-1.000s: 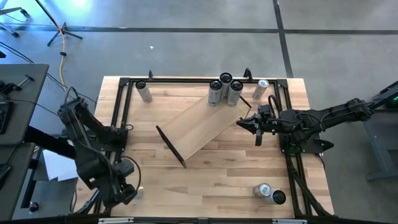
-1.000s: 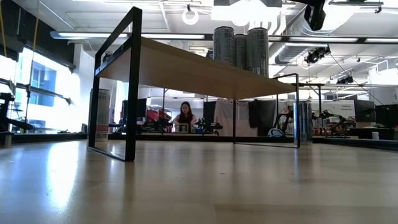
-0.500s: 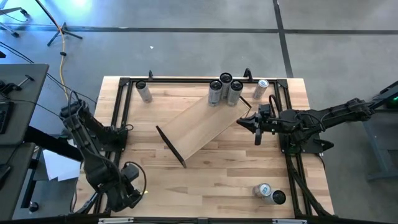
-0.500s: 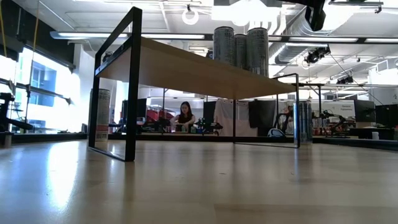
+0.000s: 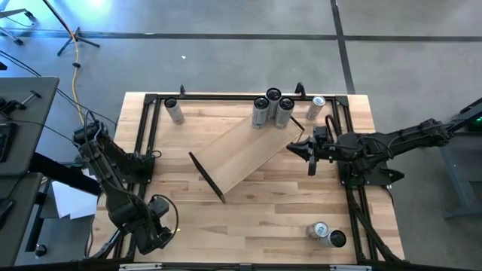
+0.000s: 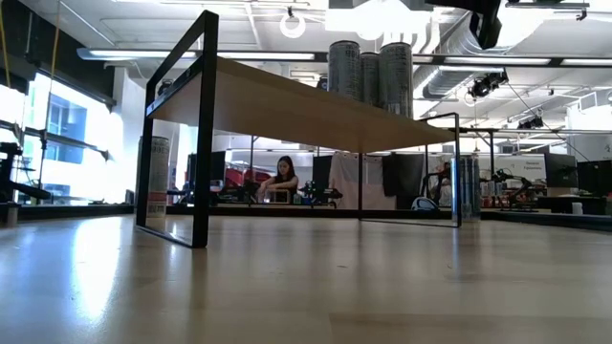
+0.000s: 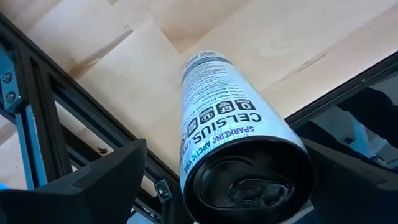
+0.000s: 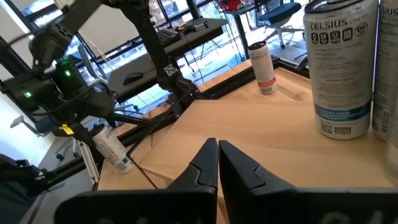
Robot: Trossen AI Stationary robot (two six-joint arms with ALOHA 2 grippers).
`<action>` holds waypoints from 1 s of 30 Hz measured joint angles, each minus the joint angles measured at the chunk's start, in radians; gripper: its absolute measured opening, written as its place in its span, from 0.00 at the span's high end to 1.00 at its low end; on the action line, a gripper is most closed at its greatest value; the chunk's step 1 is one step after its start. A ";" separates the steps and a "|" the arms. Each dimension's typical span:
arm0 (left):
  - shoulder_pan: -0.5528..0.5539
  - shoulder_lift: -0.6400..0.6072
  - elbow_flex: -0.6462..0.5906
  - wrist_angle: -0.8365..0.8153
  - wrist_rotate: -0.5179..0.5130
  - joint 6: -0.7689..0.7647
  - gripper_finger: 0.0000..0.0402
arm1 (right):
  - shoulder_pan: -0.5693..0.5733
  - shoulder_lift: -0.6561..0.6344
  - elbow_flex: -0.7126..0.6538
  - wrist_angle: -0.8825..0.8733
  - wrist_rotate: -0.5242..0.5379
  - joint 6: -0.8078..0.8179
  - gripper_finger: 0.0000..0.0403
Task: Place canned beverage on shelf
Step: Put the white-blue soda can on the shelf and align it with the other white-blue soda can
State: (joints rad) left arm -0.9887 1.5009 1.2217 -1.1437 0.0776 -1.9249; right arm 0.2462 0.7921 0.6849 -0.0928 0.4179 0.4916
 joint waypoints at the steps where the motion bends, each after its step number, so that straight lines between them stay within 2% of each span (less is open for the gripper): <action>1: 0.001 0.000 0.000 0.000 0.000 0.000 0.08 | 0.000 0.000 0.000 -0.008 0.000 0.000 1.00; 6: 0.007 0.000 0.000 0.001 0.001 -0.001 0.09 | 0.000 0.000 0.000 -0.048 0.021 0.005 1.00; 10: 0.007 0.000 0.000 0.018 0.001 -0.001 0.15 | 0.000 0.000 0.000 -0.055 0.047 0.005 1.00; 20: 0.015 -0.002 0.002 0.022 0.003 0.005 0.49 | 0.000 0.000 0.000 -0.055 0.050 -0.001 1.00; 27: 0.049 -0.002 0.003 0.018 0.018 0.064 0.50 | 0.000 0.000 0.000 -0.055 0.049 0.001 1.00; 30: 0.063 -0.003 0.002 0.018 0.035 0.099 0.47 | 0.000 0.000 0.000 -0.055 0.049 0.001 1.00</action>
State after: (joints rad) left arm -0.9259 1.4980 1.2236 -1.1259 0.1128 -1.8254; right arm 0.2459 0.7921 0.6849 -0.1478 0.4671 0.4931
